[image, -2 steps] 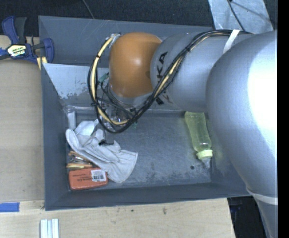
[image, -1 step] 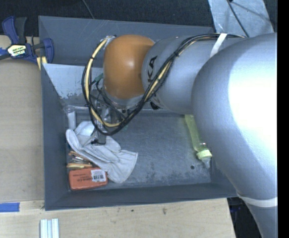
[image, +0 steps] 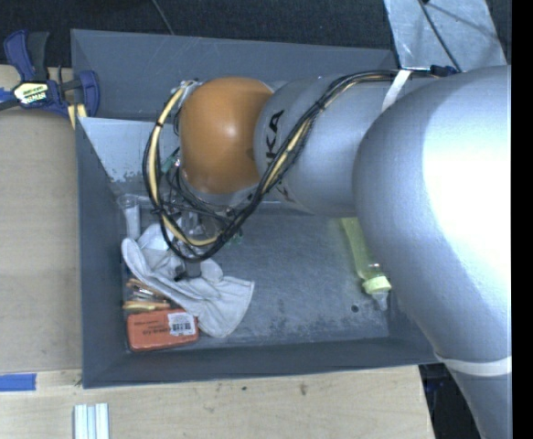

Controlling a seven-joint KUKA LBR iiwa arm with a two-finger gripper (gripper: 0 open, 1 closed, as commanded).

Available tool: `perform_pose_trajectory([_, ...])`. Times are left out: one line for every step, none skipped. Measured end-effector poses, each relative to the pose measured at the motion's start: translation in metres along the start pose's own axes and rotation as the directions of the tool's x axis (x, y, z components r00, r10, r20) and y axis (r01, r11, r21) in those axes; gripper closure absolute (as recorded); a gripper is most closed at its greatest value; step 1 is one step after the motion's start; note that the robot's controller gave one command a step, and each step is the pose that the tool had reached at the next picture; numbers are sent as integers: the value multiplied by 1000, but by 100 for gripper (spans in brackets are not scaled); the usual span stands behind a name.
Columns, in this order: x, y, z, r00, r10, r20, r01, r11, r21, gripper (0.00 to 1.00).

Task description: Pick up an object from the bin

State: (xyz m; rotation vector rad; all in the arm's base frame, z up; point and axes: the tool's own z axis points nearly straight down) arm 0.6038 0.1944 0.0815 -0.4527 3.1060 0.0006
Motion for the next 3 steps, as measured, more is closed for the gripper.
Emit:
perform_pose_trajectory([-10, 5, 9, 997, 82, 0, -82, 997, 0, 100])
perform_pose_trajectory([-10, 5, 9, 997, 83, 0, -83, 997, 0, 100])
perform_pose_trajectory([-5, -1, -125, 998, 62, 1, -62, 998, 0, 100])
